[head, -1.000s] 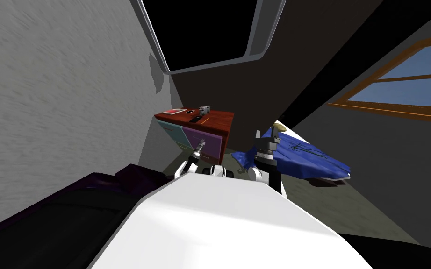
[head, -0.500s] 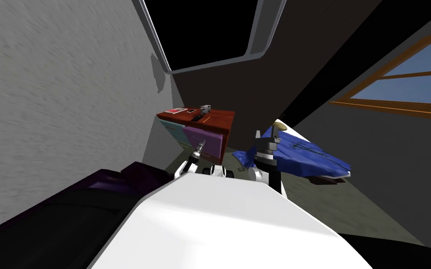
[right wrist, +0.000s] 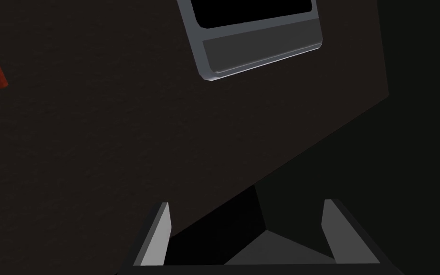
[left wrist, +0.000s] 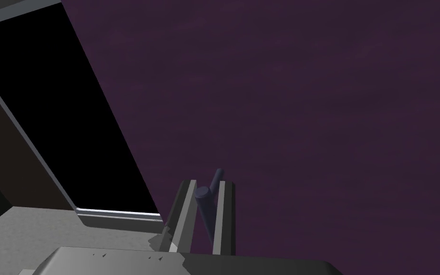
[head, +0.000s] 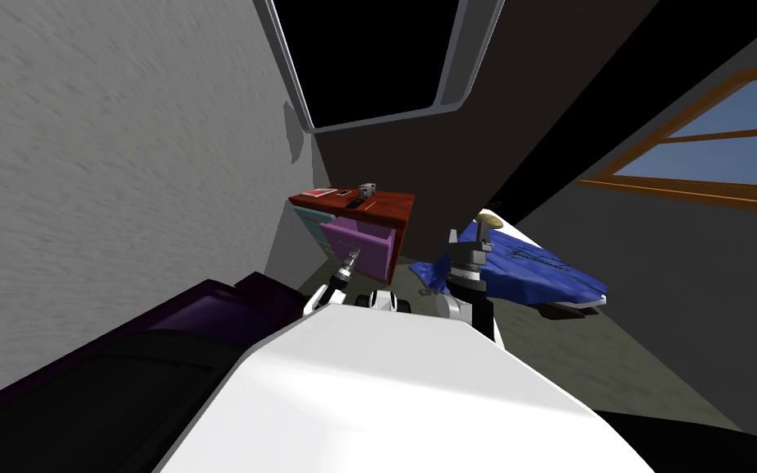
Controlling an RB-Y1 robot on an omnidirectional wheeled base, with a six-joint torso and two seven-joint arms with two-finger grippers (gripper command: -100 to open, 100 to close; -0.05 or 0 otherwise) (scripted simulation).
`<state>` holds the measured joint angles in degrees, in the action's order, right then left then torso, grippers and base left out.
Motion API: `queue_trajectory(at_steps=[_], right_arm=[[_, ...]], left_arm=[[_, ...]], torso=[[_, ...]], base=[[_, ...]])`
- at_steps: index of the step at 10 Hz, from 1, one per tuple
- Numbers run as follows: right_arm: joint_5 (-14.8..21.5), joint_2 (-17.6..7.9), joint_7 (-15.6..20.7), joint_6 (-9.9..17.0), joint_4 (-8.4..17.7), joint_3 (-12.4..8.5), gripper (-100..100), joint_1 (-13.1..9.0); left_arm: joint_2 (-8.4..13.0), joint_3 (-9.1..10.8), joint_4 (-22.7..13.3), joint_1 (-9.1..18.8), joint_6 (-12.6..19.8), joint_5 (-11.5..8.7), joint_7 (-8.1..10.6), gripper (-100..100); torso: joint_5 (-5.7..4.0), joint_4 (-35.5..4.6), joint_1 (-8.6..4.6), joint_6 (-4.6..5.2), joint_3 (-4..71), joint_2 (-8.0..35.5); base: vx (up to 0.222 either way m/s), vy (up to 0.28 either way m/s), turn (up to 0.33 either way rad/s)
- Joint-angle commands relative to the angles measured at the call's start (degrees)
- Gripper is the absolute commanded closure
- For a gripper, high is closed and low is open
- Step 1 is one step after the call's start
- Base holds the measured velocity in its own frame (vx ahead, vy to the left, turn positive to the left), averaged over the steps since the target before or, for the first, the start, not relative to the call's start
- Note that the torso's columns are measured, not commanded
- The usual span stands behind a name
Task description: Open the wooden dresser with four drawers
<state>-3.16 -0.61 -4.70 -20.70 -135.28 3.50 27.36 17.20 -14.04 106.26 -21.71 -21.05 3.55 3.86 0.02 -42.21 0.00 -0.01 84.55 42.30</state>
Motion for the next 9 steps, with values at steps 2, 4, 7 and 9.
queue_trajectory(at_steps=[2, 4, 7, 9], right_arm=[[0.0, 0.0, 0.0, 0.0, 0.0, 0.0, 0, 0.0], [0.0, 0.0, 0.0, 0.0, 0.0, 0.0, 0, 0.0], [0.0, 0.0, 0.0, 0.0, 0.0, 0.0, 0, 0.0], [0.0, 0.0, 0.0, 0.0, 0.0, 0.0, 0, 0.0]], left_arm=[[0.5, -0.38, 0.7, -0.8, -0.1, 0.0, 0.20, 100], [1.6, -0.43, 3.9, -2.2, 1.7, -0.2, 0.70, -100], [3.2, -0.35, 8.7, -4.0, 4.3, -0.4, 1.39, -100], [4.2, -0.29, 12.0, -5.3, 6.0, -0.6, 1.86, -100]], torso=[[0.05, 0.0, 0.20, -0.07, 0.0, 0.0], [-0.07, 0.0, -0.10, -0.01, 0.3, -0.4], [-0.05, -0.1, -0.06, 0.02, 0.1, -0.1], [-0.02, -0.1, 0.02, 0.01, 0.0, 0.0]], base=[[-0.131, 0.051, 0.007], [0.000, -0.001, 0.025], [0.043, -0.014, 0.025], [0.039, -0.012, 0.026]])
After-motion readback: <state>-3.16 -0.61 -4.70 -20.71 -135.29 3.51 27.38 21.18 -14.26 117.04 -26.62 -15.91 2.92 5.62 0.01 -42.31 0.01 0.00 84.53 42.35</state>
